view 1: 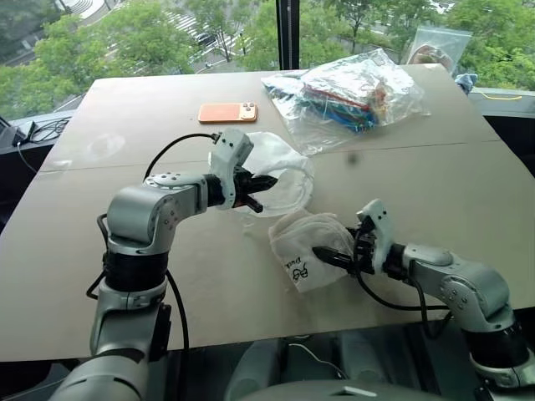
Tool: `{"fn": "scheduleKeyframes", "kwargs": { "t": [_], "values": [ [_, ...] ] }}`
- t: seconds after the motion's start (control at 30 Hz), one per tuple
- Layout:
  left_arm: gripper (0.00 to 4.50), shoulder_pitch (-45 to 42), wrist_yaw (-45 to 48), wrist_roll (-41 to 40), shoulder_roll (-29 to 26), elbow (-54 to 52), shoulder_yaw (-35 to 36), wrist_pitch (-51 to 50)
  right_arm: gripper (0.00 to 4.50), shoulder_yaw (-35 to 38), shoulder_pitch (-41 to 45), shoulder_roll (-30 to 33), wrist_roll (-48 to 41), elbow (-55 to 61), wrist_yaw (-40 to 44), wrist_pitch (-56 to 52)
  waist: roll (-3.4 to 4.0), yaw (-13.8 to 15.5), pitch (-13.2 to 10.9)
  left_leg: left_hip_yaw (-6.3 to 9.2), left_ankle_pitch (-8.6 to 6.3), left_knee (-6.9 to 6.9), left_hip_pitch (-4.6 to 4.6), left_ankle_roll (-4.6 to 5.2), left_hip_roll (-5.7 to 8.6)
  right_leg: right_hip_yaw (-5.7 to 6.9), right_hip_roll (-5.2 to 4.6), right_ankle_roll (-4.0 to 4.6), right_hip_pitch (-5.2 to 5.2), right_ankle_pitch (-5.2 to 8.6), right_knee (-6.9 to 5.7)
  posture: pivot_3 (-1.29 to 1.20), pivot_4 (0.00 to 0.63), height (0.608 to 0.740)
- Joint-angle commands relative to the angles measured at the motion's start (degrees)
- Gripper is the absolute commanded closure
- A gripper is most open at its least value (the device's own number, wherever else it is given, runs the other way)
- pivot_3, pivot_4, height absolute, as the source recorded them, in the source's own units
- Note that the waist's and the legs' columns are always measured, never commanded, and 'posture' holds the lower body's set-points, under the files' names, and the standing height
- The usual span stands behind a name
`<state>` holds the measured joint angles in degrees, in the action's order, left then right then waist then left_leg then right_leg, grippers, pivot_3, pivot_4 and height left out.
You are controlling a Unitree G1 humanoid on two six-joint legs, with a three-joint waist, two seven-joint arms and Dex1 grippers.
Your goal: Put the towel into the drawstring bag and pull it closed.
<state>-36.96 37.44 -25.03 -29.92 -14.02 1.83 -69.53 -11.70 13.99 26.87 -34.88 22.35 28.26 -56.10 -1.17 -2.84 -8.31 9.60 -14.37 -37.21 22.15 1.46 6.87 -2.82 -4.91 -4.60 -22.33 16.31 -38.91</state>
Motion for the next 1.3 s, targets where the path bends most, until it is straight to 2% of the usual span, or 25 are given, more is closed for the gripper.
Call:
{"fn": "scheduleKeyframes", "kwargs": {
  "t": [0.03,0.13,0.2,0.4,0.47,0.6,0.73,0.83,1.1,1.3],
  "values": [
    [4.39,-0.89,-0.01,-1.49,-1.65,-2.66,0.5,-0.27,0.0,-13.56,0.3,1.21,8.06,-8.32,4.6,2.87,-0.22,-0.43,0.15,-0.02,-0.08,0.11,-0.34,0.13,-0.04,0.0,0.03,0.01,0.29,0.0,0.04,0.0,0.15,0.74],
    [4.5,-1.22,-1.19,-1.63,-1.55,-2.35,0.48,-0.31,0.77,-17.04,0.86,3.32,13.02,-9.66,7.53,6.88,-0.36,-0.76,0.28,-0.06,-0.19,0.46,-1.2,0.11,-0.27,-0.03,0.25,-0.17,0.98,0.12,0.17,0.0,0.15,0.74],
    [4.5,-1.46,-2.04,-1.86,-0.87,-2.12,0.26,-0.3,1.8,-17.48,0.3,4.54,16.16,-9.22,8.39,10.17,-0.33,-0.7,0.31,-0.1,-0.23,0.54,-1.5,0.05,-0.4,-0.06,0.35,-0.25,1.19,0.18,0.22,0.0,0.15,0.74],
    [4.5,-3.16,-4.27,-1.01,1.01,1.39,-0.01,2.56,4.45,-14.45,-2.68,6.51,18.3,-2.17,12.66,20.38,-0.35,0.3,0.31,-0.06,-0.29,0.54,-1.24,-0.17,-0.48,-0.04,0.4,0.01,1.04,0.02,0.4,0.0,0.15,0.74],
    [4.5,-4.02,-4.59,-0.59,1.36,3.38,-0.1,4.01,4.49,-11.74,-3.8,5.74,15.26,1.6,13.79,20.87,-0.36,0.78,0.3,-0.07,-0.2,0.53,-1.09,-0.37,-0.47,-0.05,0.39,0.02,0.91,0.02,0.41,0.0,0.15,0.74],
    [4.5,-3.81,-2.33,-0.77,0.9,5.09,-1.75,7.59,4.49,-7.18,-2.88,2.26,11.58,4.5,13.13,21.07,-0.32,0.72,0.24,0.06,-0.16,0.25,-0.11,-0.44,-0.47,0.04,0.41,0.09,0.08,-0.03,0.31,0.0,0.15,0.74],
    [4.5,-2.37,-0.02,-0.58,-0.61,3.36,-4.72,10.27,4.49,-2.88,-0.07,-3.96,5.85,4.02,9.59,15.78,-0.27,0.75,0.2,0.06,-0.16,-0.09,0.57,-0.43,-0.41,0.05,0.37,0.13,-0.5,-0.05,0.13,0.0,0.15,0.74],
    [4.5,-1.16,1.53,-0.72,-1.91,1.45,-6.09,11.53,4.49,-1.52,1.27,-6.88,6.07,2.22,6.27,13.82,-0.21,1.02,0.15,0.14,-0.16,-0.08,0.58,-0.43,-0.37,0.14,0.35,0.14,-0.49,-0.05,0.14,0.0,0.15,0.74],
    [4.5,0.88,2.05,-1.0,-3.88,0.12,-6.25,12.28,4.49,1.32,-0.19,-6.15,2.36,6.09,6.41,10.66,0.03,1.91,-0.01,0.15,-0.16,-0.07,0.6,-0.43,-0.35,0.14,0.35,0.14,-0.53,-0.05,0.13,0.0,0.15,0.74],
    [4.5,3.66,3.34,-1.23,-6.73,-2.46,-6.59,12.19,4.49,4.85,1.35,-9.44,3.01,1.2,1.11,9.93,0.07,1.71,-0.04,0.12,-0.16,-0.06,0.6,-0.43,-0.35,0.12,0.35,0.14,-0.53,-0.05,0.11,0.0,0.15,0.74]
  ]
}}
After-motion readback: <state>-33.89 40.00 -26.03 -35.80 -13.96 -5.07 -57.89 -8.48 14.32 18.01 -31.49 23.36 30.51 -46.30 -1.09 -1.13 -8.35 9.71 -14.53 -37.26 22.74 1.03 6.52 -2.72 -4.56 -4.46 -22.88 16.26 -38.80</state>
